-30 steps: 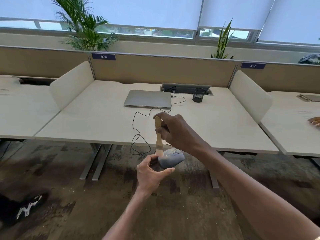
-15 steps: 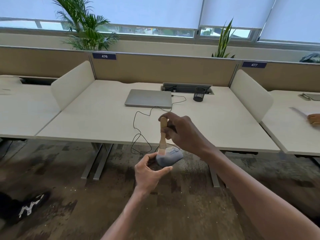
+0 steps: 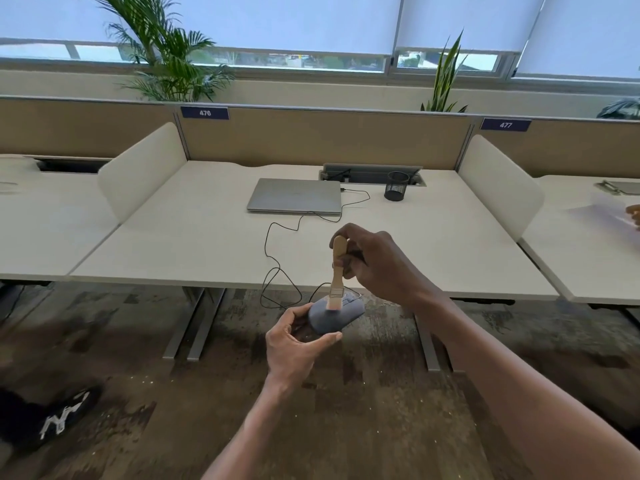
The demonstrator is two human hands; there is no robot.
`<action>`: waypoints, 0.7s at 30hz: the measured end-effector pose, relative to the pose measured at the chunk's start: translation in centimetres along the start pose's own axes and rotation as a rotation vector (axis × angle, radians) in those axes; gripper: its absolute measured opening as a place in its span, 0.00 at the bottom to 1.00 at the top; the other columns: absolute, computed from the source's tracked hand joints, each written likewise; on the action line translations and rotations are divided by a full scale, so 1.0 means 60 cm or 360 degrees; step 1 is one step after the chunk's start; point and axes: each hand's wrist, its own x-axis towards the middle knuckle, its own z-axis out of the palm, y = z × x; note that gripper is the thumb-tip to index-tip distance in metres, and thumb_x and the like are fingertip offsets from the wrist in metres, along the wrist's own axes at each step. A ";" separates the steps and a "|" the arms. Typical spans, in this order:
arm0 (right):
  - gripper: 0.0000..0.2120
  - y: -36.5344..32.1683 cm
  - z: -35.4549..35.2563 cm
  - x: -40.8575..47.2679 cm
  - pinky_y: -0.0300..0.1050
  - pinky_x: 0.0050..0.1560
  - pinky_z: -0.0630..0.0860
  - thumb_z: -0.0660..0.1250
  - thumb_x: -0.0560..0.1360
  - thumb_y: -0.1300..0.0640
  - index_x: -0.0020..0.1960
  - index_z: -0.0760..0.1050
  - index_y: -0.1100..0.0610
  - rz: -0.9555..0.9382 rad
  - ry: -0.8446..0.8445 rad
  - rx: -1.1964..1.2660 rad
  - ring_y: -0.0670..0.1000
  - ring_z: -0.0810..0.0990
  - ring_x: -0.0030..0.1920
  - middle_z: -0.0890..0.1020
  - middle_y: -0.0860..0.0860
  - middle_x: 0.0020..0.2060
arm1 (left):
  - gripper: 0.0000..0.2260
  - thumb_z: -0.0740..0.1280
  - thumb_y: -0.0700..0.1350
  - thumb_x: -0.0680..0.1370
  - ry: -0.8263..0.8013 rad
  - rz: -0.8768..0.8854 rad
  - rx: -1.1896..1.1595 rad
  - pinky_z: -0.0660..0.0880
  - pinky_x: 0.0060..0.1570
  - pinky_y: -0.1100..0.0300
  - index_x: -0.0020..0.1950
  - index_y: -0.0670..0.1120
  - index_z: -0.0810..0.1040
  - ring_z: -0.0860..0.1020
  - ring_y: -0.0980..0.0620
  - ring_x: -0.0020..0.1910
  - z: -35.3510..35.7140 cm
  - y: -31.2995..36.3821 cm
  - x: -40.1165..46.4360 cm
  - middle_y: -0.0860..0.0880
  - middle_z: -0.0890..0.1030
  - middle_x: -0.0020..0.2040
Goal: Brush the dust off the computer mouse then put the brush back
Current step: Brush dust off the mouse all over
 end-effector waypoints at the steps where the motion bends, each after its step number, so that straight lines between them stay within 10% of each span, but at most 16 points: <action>1: 0.14 0.001 0.002 0.000 0.53 0.42 0.85 0.61 0.75 0.76 0.55 0.74 0.61 0.0008 -0.0017 -0.0014 0.57 0.86 0.44 0.83 0.59 0.42 | 0.32 0.85 0.55 0.59 -0.0012 -0.0005 -0.0006 0.82 0.51 0.63 0.60 0.49 0.81 0.84 0.56 0.53 0.001 -0.002 0.000 0.53 0.84 0.54; 21: 0.03 0.006 0.042 0.060 0.59 0.40 0.81 0.68 0.75 0.67 0.47 0.76 0.61 0.0152 -0.0008 -0.0376 0.58 0.81 0.35 0.81 0.54 0.35 | 0.31 0.84 0.35 0.61 -0.0007 -0.0128 -0.0206 0.82 0.55 0.61 0.63 0.40 0.82 0.86 0.55 0.53 0.004 -0.016 -0.017 0.50 0.87 0.53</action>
